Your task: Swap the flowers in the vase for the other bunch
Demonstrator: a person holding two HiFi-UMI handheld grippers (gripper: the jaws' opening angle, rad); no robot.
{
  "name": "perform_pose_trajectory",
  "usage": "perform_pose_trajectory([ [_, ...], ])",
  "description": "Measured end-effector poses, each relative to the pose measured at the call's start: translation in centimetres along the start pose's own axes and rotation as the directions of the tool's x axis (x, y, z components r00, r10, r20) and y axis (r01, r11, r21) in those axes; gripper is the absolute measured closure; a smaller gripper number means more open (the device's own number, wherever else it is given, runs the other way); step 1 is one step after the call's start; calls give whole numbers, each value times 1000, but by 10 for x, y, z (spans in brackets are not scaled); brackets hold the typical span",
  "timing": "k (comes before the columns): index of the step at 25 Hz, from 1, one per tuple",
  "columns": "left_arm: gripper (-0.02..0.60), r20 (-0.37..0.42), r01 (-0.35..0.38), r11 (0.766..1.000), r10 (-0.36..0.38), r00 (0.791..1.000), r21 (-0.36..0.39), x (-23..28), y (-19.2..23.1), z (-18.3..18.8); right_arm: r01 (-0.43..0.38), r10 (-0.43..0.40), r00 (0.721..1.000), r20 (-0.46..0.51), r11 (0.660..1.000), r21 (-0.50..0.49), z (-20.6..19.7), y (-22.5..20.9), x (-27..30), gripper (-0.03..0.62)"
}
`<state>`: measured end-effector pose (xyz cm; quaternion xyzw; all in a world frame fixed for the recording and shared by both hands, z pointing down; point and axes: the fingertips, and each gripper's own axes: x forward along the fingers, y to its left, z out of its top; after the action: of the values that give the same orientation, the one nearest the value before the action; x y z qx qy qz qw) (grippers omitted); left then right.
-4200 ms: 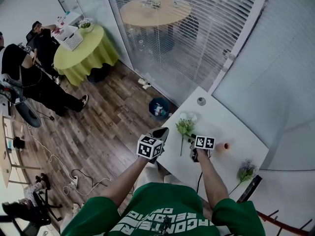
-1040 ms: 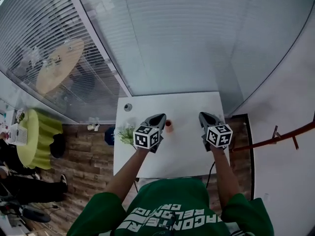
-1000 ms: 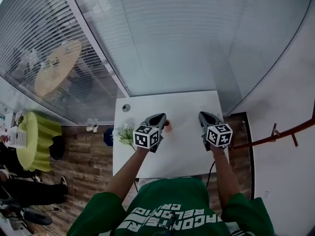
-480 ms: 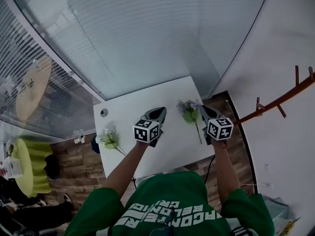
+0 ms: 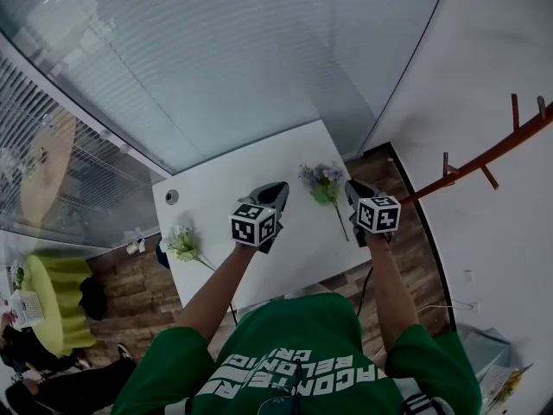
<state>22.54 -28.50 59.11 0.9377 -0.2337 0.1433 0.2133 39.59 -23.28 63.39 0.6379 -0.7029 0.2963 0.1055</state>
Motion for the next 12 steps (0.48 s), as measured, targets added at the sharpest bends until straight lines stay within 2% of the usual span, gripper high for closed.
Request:
perform_pose_trajectory([
  [3, 574, -16, 11, 1000, -11, 1000, 0, 1, -2, -3, 3, -2, 999, -47, 1000, 15, -14, -4, 10, 563],
  [5, 574, -26, 17, 1000, -18, 1000, -5, 1, -4, -9, 4, -3, 996, -84, 1000, 13, -26, -7, 17, 484],
  [12, 574, -49, 4, 1000, -5, 999, -16, 11, 1, -28, 19, -18, 976, -217, 1000, 5, -66, -22, 58, 355],
])
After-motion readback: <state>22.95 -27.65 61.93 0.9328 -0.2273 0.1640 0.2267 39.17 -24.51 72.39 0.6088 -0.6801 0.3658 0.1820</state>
